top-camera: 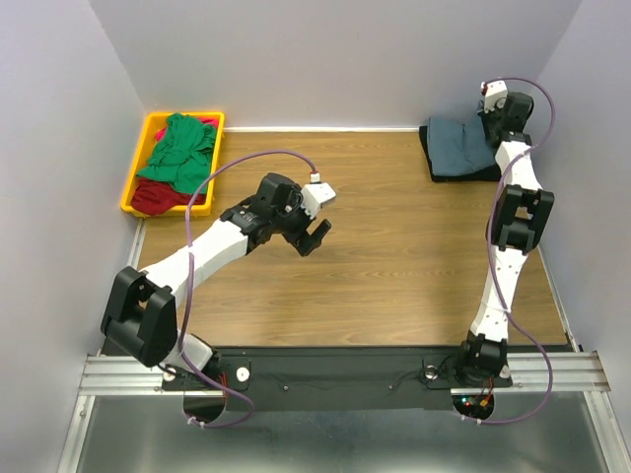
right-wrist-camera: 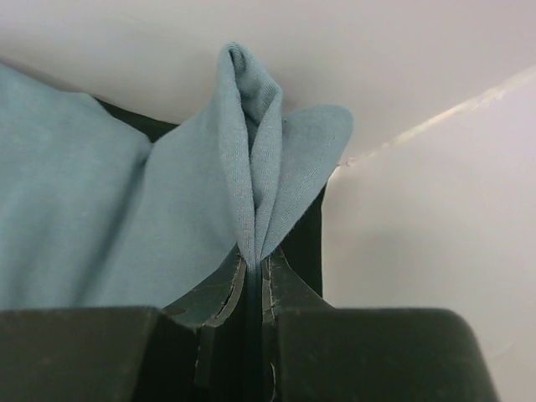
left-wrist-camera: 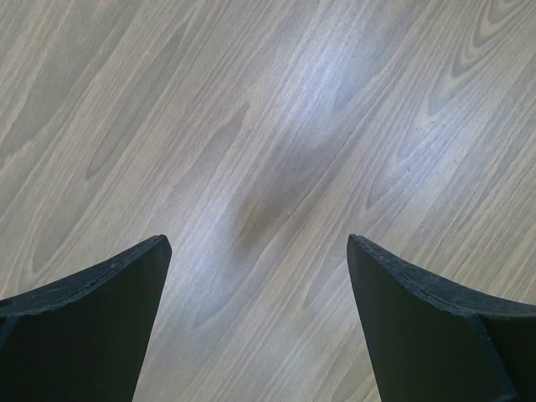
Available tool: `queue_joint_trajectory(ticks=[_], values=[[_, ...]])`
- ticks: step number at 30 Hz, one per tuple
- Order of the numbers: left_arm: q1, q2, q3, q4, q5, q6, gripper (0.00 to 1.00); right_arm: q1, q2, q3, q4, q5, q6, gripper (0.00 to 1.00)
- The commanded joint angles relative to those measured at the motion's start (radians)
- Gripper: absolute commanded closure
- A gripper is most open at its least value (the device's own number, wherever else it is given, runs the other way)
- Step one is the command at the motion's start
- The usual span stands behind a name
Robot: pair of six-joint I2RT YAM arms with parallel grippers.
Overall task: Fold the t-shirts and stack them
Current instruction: Neatly place the folded tshirt to the corner
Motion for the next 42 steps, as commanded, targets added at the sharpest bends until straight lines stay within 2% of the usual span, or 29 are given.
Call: queue_joint_trajectory(ticks=[1, 13, 16, 18, 19, 22, 23, 25, 26, 28, 29, 32, 34, 37, 39, 42], values=[[0.003, 0.009, 0.042, 0.001, 0.014, -0.006, 0.01, -0.024, 0.01, 0.06, 0.13, -0.025, -0.032, 0.99], [0.003, 0.025, 0.047, -0.007, 0.01, 0.0, 0.01, -0.029, 0.044, -0.023, 0.237, -0.005, -0.087, 0.99], [0.003, 0.03, 0.05, -0.01, 0.008, 0.001, 0.01, -0.029, 0.059, -0.028, 0.248, 0.017, -0.096, 0.93], [0.003, 0.03, 0.053, -0.01, 0.006, 0.0, 0.01, -0.029, 0.062, -0.032, 0.252, 0.046, -0.102, 0.82], [0.003, 0.03, 0.054, -0.012, 0.005, -0.002, 0.01, -0.029, 0.064, -0.034, 0.26, 0.059, -0.105, 0.7], [0.005, 0.018, 0.054, -0.016, 0.005, 0.001, 0.01, -0.033, 0.058, -0.032, 0.274, 0.102, -0.112, 0.64], [0.005, 0.013, 0.054, -0.016, 0.005, 0.004, 0.01, -0.035, 0.046, -0.031, 0.277, 0.103, -0.109, 0.56], [0.003, -0.002, 0.056, -0.021, -0.001, 0.01, 0.01, -0.035, 0.029, -0.031, 0.283, 0.103, -0.101, 0.48], [0.005, -0.007, 0.058, -0.024, -0.003, 0.014, 0.01, -0.035, 0.021, -0.031, 0.286, 0.103, -0.101, 0.38], [0.005, -0.014, 0.064, -0.038, -0.012, 0.017, 0.01, -0.035, -0.004, -0.026, 0.288, 0.098, -0.092, 0.34], [0.006, -0.024, 0.062, -0.038, -0.018, 0.017, 0.02, -0.035, -0.022, -0.025, 0.289, 0.101, -0.083, 0.27], [0.008, -0.037, 0.048, -0.036, -0.018, 0.009, 0.01, -0.035, -0.059, -0.038, 0.288, 0.104, -0.066, 0.22], [0.009, -0.054, 0.039, -0.036, -0.017, 0.006, 0.01, -0.035, -0.115, -0.084, 0.288, 0.098, -0.04, 0.2], [0.022, -0.074, 0.028, -0.032, -0.01, 0.001, 0.01, -0.035, -0.218, -0.185, 0.277, 0.052, 0.029, 0.11], [0.035, -0.09, 0.019, -0.027, 0.014, -0.008, 0.01, -0.035, -0.283, -0.251, 0.275, 0.015, 0.084, 0.0], [0.077, -0.094, 0.031, -0.022, 0.084, -0.037, 0.01, -0.035, -0.39, -0.334, 0.231, -0.057, 0.184, 0.0]])
